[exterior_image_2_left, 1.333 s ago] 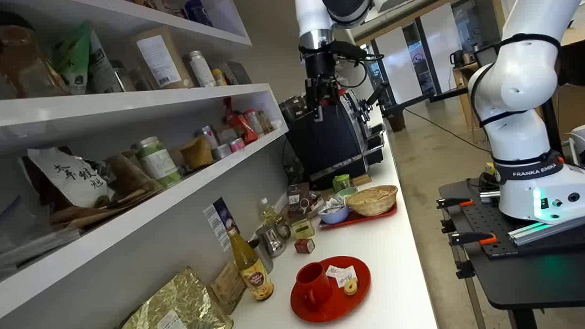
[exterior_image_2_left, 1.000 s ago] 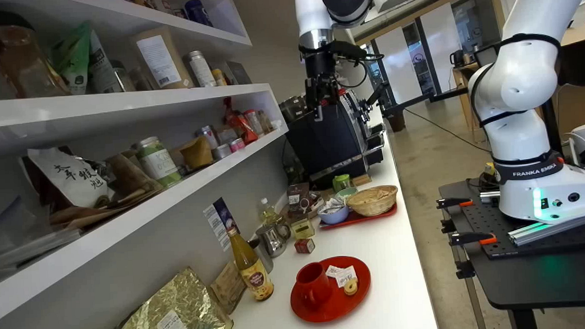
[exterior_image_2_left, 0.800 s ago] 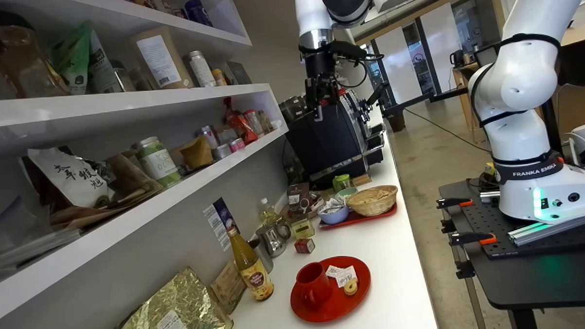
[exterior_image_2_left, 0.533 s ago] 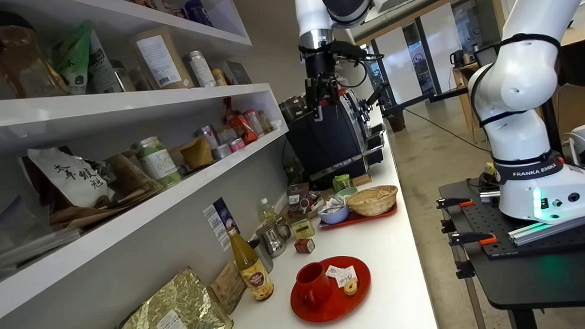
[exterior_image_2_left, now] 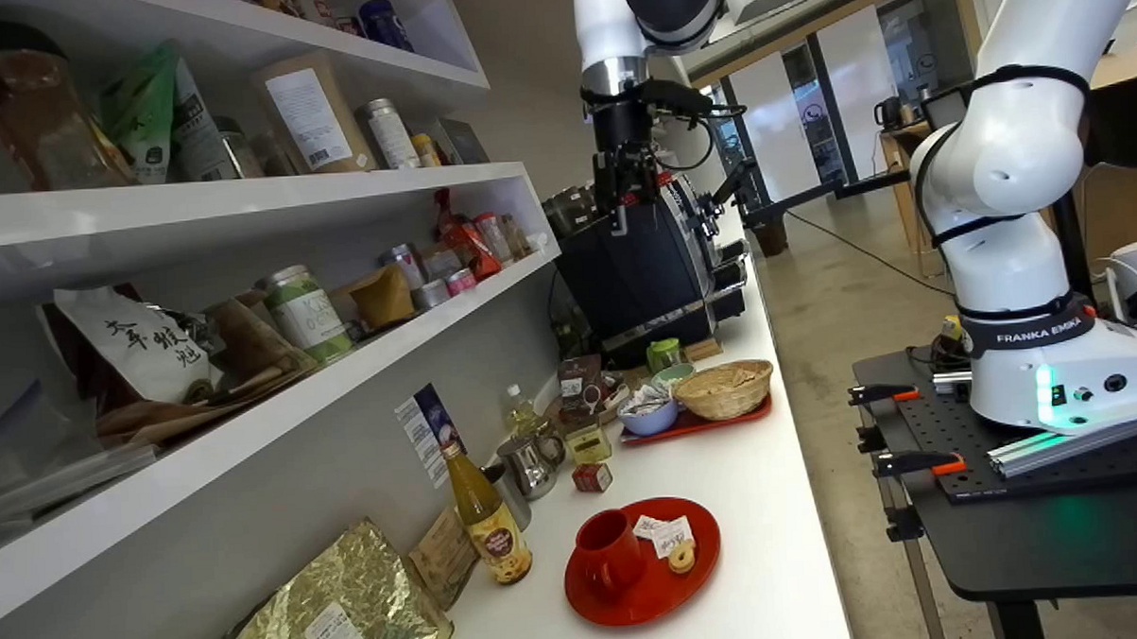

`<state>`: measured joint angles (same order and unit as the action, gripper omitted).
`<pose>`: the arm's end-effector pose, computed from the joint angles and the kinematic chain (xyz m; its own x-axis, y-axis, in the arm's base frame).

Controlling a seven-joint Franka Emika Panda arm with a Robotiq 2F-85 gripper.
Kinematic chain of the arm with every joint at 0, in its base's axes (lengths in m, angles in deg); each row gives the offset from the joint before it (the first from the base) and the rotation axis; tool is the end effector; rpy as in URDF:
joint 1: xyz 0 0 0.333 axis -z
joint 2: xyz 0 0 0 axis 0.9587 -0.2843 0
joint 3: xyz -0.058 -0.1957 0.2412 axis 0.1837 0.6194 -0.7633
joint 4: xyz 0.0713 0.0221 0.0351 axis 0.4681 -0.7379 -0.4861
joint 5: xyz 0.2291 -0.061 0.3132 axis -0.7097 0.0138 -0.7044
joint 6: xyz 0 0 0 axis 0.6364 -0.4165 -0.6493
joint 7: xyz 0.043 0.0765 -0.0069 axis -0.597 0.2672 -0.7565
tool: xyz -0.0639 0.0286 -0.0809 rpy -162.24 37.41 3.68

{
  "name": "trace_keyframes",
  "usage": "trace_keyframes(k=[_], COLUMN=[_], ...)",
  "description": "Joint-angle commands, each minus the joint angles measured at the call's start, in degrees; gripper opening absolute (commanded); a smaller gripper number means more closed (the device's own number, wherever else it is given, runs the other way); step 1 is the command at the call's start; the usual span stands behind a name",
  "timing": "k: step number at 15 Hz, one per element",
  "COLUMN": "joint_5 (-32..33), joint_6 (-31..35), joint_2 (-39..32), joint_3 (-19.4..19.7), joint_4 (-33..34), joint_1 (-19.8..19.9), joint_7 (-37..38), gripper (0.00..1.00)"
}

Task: Remove the orange packet from the shelf

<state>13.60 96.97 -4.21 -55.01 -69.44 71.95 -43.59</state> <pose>0.3801 0.0697 0.5764 0.9486 -0.2432 0.2024 -0.2112 -0.9630 -0.1672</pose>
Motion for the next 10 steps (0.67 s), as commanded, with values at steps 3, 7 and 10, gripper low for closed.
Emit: trace_keyframes(k=[3,7,10], joint_5=[4.1,9.8,15.4], joint_6=[12.3,25.7,33.2], joint_2=[-1.8,-7.8,-15.0], joint_3=[-1.0,-0.3,0.8], joint_4=[-1.3,0.4,4.9], joint_1=[4.1,10.0,14.7], joint_7=[2.4,5.3,4.9], gripper=[1.0,1.0,1.0])
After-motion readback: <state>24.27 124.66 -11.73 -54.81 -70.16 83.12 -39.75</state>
